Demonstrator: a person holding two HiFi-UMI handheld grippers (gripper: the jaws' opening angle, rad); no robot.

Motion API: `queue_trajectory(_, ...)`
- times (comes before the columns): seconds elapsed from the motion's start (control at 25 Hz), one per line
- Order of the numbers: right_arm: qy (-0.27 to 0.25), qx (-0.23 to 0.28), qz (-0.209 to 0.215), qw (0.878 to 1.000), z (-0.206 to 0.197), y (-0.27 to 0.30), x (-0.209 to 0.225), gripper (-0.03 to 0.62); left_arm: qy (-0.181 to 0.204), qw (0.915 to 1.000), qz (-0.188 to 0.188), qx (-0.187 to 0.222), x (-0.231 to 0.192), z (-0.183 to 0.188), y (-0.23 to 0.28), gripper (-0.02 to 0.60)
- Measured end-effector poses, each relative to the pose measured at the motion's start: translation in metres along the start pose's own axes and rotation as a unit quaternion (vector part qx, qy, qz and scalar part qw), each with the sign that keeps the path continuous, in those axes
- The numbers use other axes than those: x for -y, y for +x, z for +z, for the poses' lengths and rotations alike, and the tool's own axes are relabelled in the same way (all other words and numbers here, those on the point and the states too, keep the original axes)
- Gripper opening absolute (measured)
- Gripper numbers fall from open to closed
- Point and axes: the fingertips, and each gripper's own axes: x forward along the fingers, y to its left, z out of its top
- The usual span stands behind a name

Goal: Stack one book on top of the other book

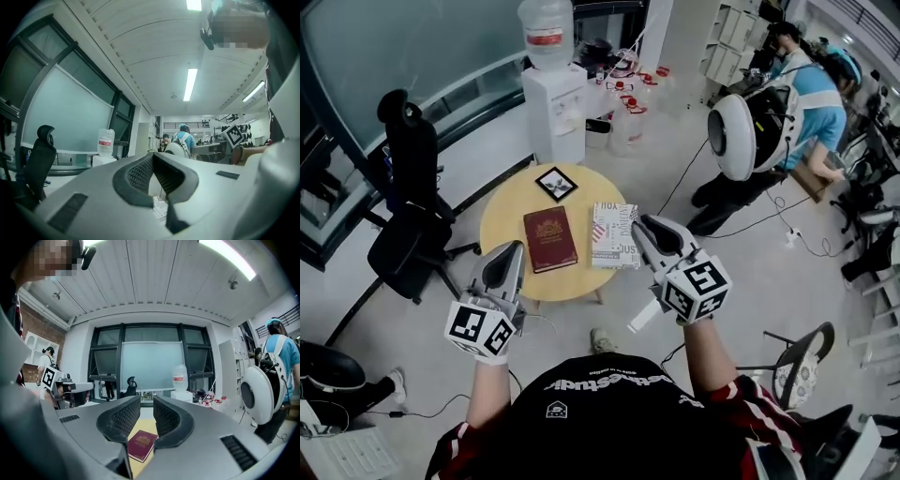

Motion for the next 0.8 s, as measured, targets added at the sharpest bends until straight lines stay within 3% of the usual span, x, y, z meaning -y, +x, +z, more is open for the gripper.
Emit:
queue_trajectory(0.16, 0.01, -0.01, 0.001, 1.0, -0.012, 0.006, 0.01, 0.181, 0.003, 0.9999, -0.011, -0.002, 0.003, -0.002, 0.009, 0.017)
queue_trajectory(0.48, 0.047, -0.044, -0.014, 0.998, -0.055, 0.013, 0.043, 0.186, 0.0, 0.9998, -0.005, -0.018, 0.003, -0.013, 0.017, 0.017)
queue_trajectory(0.8, 0.066, -0.107, -0.034, 0.992, -0.127, 0.031, 0.084, 0.187, 0.002, 0.9993, -0.007, -0.037, 0.004, -0.033, 0.033, 0.017)
